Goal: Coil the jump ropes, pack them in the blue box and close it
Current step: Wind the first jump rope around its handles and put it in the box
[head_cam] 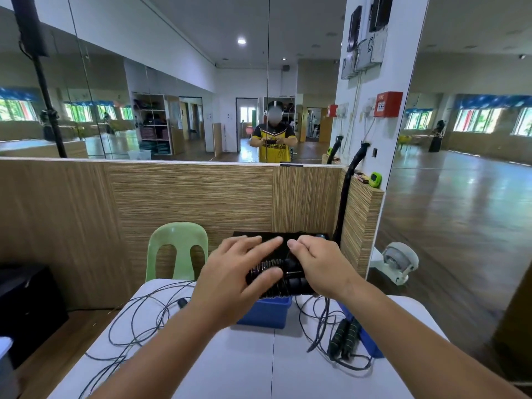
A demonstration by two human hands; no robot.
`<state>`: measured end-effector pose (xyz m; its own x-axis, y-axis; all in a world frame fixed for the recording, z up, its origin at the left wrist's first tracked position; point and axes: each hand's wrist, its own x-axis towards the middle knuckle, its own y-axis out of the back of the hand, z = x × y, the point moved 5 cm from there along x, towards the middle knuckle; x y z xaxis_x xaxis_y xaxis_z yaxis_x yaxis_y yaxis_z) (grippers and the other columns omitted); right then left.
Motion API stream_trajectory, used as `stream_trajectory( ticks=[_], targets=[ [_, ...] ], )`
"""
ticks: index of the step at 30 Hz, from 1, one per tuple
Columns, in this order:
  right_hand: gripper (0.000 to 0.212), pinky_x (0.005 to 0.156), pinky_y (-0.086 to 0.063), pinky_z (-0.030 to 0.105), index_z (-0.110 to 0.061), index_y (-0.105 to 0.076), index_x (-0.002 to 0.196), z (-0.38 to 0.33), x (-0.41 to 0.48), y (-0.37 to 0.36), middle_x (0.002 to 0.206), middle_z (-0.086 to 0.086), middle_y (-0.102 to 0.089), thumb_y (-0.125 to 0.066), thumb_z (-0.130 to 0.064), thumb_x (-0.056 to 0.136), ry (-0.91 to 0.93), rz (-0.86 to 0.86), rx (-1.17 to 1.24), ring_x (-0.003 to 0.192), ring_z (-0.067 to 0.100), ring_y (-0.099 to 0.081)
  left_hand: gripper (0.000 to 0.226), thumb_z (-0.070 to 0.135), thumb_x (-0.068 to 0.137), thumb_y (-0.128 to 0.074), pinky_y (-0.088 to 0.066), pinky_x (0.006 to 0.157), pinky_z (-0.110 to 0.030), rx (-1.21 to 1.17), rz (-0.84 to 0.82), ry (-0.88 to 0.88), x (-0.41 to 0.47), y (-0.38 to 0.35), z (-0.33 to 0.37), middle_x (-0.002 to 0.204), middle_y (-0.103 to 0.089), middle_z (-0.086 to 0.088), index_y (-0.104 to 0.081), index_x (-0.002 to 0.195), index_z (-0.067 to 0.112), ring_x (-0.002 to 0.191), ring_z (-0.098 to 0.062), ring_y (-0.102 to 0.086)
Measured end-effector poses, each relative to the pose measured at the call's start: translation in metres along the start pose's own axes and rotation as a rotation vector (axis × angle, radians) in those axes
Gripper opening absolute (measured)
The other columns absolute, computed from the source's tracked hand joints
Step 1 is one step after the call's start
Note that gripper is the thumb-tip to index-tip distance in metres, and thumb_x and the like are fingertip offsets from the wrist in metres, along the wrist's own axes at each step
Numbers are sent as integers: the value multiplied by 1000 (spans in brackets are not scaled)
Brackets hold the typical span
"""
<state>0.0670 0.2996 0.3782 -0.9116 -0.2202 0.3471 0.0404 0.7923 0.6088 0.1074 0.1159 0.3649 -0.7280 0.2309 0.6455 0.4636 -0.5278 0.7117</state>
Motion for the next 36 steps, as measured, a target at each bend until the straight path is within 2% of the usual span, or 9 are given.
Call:
stream_trajectory(
  ticks=[2,5,10,14,18,22,24,27,36],
  targets=[
    [44,59,-50,34,-10,-56,74,1,1,0,69,5,-61,-45,-37,107,13,-10,-8,64,16,-60,67,84,91,-31,-45,104,-46,179,-111,-216,4,-2,3,141,-61,9,-33,151,55,128,-21,-54],
    [43,52,-43,14,-17,-50,68,-1,2,-1,65,-3,-54,-44,-33,108,1,-39,5,54,1,-51,75,89,85,-30,-46,100,-47,340,-178,-357,8,-3,4,133,-65,10,-28,153,56,116,-19,-63],
    [47,64,-47,34,-6,-55,77,1,5,-1,76,13,-64,-43,-41,107,25,-88,-31,64,11,-54,73,83,87,-39,-53,79,-35,410,-213,-500,5,-7,5,131,-64,9,-26,154,56,98,-16,-68],
    [46,61,-47,28,-4,-58,82,-5,5,-2,79,6,-68,-43,-40,107,28,-108,-47,65,10,-56,73,75,88,-50,-49,50,-26,423,-199,-504,3,-8,5,121,-62,7,-27,154,54,75,-12,-67],
    [46,65,-42,35,-8,-51,73,-5,5,-2,68,-1,-53,-43,-38,107,27,-97,-117,64,13,-49,70,62,89,-58,-53,52,-29,406,-179,-496,0,-13,0,116,-59,3,-28,153,56,81,-14,-64],
    [46,70,-44,40,-19,-53,68,-15,9,2,76,-4,-57,-44,-42,106,62,-159,-366,74,17,-56,66,58,89,-56,-52,51,-31,387,-208,-489,0,-17,-3,111,-58,3,-30,150,58,80,-16,-63],
    [45,66,-42,36,-24,-56,68,-25,10,5,86,-5,-56,-45,-48,104,101,-167,-537,80,14,-57,65,59,89,-55,-50,51,-30,385,-219,-488,-1,-20,-2,108,-58,3,-31,149,58,77,-16,-62],
    [45,56,-36,31,-23,-60,72,-36,10,8,77,-5,-60,-46,-53,102,105,-177,-640,74,12,-58,66,58,89,-55,-52,50,-31,358,-214,-470,1,-21,-3,105,-57,2,-28,149,58,72,-18,-62],
    [49,57,-39,33,-11,-62,68,-49,7,8,64,1,-60,-47,-40,104,8,-204,-366,65,20,-60,65,58,87,-53,-50,47,-32,351,-199,-454,4,-24,-10,104,-58,0,-33,149,58,62,-22,-60]
  ],
)
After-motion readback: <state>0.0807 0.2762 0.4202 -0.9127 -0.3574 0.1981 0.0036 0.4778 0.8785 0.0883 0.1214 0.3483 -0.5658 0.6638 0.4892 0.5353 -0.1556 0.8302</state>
